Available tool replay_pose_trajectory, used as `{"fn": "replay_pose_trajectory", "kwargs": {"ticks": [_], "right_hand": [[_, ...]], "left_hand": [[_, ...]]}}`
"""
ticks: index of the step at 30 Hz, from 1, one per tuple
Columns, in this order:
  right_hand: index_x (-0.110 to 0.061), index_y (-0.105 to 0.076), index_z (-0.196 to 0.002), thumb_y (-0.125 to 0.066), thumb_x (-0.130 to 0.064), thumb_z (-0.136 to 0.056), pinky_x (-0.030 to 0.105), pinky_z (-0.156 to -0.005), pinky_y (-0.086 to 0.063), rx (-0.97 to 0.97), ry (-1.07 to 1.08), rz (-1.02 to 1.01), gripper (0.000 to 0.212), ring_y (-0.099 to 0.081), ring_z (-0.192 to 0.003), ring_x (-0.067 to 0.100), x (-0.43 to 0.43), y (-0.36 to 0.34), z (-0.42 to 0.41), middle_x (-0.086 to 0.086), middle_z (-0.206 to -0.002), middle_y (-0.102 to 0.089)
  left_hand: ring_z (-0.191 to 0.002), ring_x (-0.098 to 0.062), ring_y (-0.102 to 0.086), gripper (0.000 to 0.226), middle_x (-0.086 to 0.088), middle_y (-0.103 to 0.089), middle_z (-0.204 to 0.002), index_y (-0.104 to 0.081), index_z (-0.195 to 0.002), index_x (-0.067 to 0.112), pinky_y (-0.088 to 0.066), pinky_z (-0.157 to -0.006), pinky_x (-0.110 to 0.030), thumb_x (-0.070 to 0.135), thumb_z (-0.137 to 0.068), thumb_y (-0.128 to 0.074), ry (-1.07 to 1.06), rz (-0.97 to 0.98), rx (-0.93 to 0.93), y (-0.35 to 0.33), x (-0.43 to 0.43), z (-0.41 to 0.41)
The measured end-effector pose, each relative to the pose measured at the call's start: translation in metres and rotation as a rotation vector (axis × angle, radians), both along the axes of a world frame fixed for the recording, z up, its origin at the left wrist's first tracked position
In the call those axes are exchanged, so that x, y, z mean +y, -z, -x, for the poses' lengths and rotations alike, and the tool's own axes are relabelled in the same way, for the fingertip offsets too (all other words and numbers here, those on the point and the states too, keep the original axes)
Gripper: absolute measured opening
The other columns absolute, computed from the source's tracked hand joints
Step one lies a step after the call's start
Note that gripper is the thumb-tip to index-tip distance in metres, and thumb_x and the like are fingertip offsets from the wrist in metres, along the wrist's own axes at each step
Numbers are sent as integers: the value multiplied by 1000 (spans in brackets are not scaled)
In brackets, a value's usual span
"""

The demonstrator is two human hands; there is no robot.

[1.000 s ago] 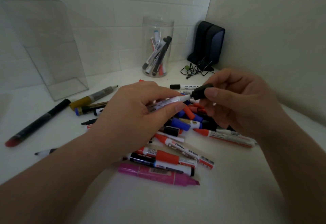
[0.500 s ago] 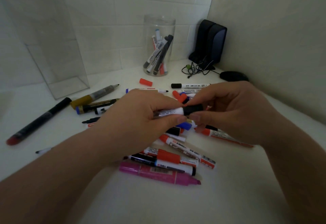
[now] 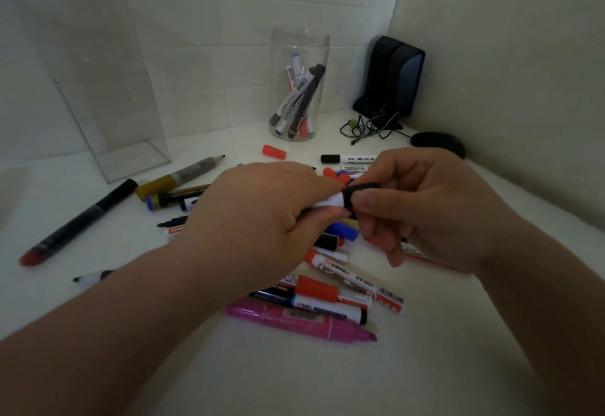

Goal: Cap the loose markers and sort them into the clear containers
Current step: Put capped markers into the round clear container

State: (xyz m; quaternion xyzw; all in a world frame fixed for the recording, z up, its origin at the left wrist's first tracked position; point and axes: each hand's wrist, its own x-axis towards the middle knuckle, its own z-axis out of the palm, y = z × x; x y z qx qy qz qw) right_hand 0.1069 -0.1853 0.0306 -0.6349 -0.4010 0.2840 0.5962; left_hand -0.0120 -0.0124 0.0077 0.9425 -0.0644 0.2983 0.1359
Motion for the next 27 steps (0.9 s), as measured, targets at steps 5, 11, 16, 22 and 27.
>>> {"fn": "replay_pose_trajectory", "kwargs": {"ticks": [5,11,16,22,27], "right_hand": [[1,-69,-84,-72,-9,-73,23,-37,-48,199,36,16,15,-55,-40,19,6,3,2,21,-62,-63],[-2,-70,-91,-68,-21,-76,26,-41,-49,91,169,-148,24,-57,-47,21,9,5,2,22,-72,-68],[-6,-70,-92,-68,-24,-78,26,-44,-49,-43,204,-127,23,-59,-48,22,8,10,0,17,-69,-70],[-8,-72,-94,-68,-21,-78,28,-45,-51,-63,247,-149,22,-61,-51,22,8,12,-1,15,-70,-71],[-24,-71,-106,-66,-22,-83,26,-63,-60,-188,402,-168,24,-72,-68,19,19,13,8,2,-87,-77]], "left_hand": [[-82,-14,-65,35,6,-72,-91,-71,-111,28,-55,-72,-41,46,-100,-44,-10,31,56,1,2,-3],[-77,-3,-59,23,16,-63,-82,-57,-109,46,-52,-69,-38,55,-101,-36,-13,306,146,0,-2,-11],[-75,-6,-60,26,11,-65,-82,-51,-113,51,-53,-69,-39,60,-95,-35,-29,395,262,2,-5,-4],[-76,-5,-58,18,14,-62,-84,-56,-109,45,-47,-68,-24,52,-98,-43,5,448,246,3,-4,-8],[-78,-2,-56,8,13,-55,-86,-48,-104,41,-47,-65,-18,45,-98,-53,-50,512,132,6,1,-13]]}}
